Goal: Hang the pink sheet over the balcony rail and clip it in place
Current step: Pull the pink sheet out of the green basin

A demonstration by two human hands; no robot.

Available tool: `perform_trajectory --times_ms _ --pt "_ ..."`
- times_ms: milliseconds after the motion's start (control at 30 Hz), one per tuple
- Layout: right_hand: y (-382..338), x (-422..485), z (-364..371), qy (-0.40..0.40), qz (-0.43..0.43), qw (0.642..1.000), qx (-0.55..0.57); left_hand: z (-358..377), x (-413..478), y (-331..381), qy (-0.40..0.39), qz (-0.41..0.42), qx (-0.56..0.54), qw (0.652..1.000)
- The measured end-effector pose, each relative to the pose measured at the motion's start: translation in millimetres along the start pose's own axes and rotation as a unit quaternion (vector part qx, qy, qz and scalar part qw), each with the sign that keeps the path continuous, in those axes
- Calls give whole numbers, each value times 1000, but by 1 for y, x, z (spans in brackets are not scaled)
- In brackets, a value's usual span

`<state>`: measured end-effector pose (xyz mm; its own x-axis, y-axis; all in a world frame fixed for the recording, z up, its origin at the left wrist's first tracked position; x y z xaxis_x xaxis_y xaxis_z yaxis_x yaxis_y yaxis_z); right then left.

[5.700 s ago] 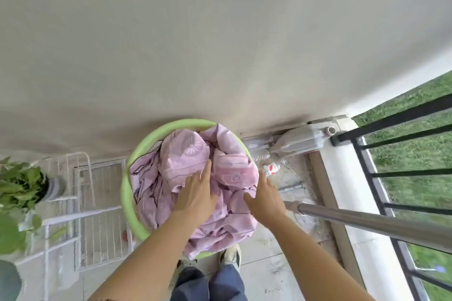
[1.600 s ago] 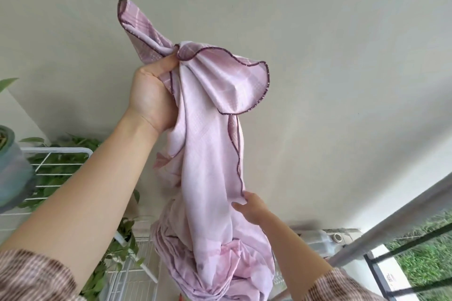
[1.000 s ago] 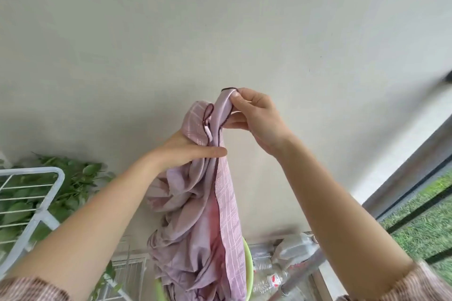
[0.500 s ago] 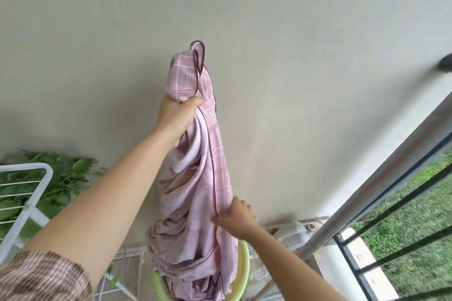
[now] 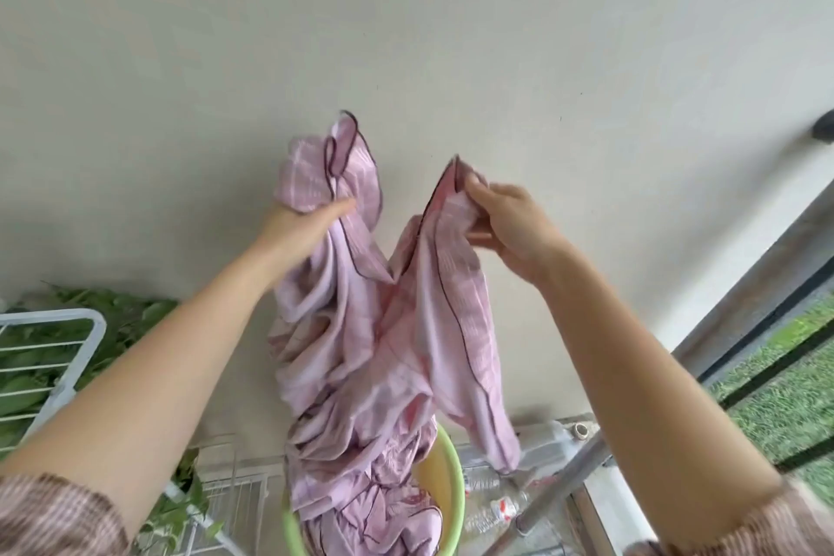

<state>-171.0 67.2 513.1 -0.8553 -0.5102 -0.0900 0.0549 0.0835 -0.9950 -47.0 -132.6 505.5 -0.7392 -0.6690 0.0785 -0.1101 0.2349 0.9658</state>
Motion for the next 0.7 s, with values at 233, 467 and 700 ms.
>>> perform_trajectory --times_ms 233,467,700 --pt "-40 -19 70 -145 -38 988 -46 55 -29 -15 -128 48 -23 990" --pt "66 -29 28 -109 33 979 -169 27 -7 -23 28 28 -60 997" --pt "156 1 -27 58 202 881 -423 9 5 8 -3 66 -98 993"
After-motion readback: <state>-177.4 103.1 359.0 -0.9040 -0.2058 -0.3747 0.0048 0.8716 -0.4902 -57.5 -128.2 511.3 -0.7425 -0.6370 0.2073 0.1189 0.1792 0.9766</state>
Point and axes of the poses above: each hand's wrist, its own x-axis towards the middle knuckle, its own z-axis out of the palm, y = z × x, the point moved 7 cm from there along x, towards the middle knuckle, and after that the axes turned 5 degrees about z, right-handed, at the moved point
